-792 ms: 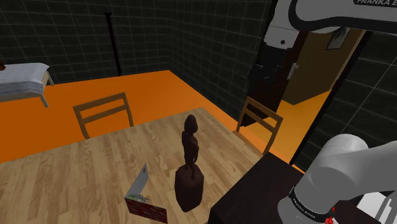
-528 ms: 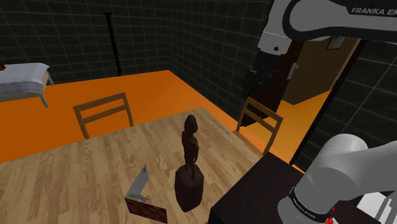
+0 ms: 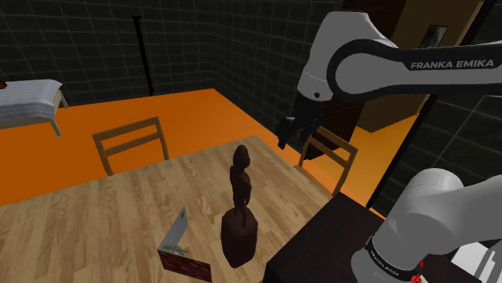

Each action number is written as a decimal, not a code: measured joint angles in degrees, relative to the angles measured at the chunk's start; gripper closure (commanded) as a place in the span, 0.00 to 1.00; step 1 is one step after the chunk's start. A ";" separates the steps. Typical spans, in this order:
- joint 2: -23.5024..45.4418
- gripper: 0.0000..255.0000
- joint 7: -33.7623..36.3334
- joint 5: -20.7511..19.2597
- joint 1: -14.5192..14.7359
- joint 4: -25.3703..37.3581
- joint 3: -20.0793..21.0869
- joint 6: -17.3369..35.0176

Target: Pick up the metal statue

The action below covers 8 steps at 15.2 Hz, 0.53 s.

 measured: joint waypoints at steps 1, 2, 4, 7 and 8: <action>0.67 0.00 1.08 0.48 0.39 -0.53 1.39 1.94; 1.20 0.00 2.25 0.95 0.79 -1.13 2.84 3.81; 3.72 0.00 4.73 1.75 1.26 -2.21 6.07 8.67; 7.10 0.00 8.56 2.26 1.57 -3.05 10.65 14.85; 9.05 0.00 9.60 1.98 1.12 -2.70 12.02 17.03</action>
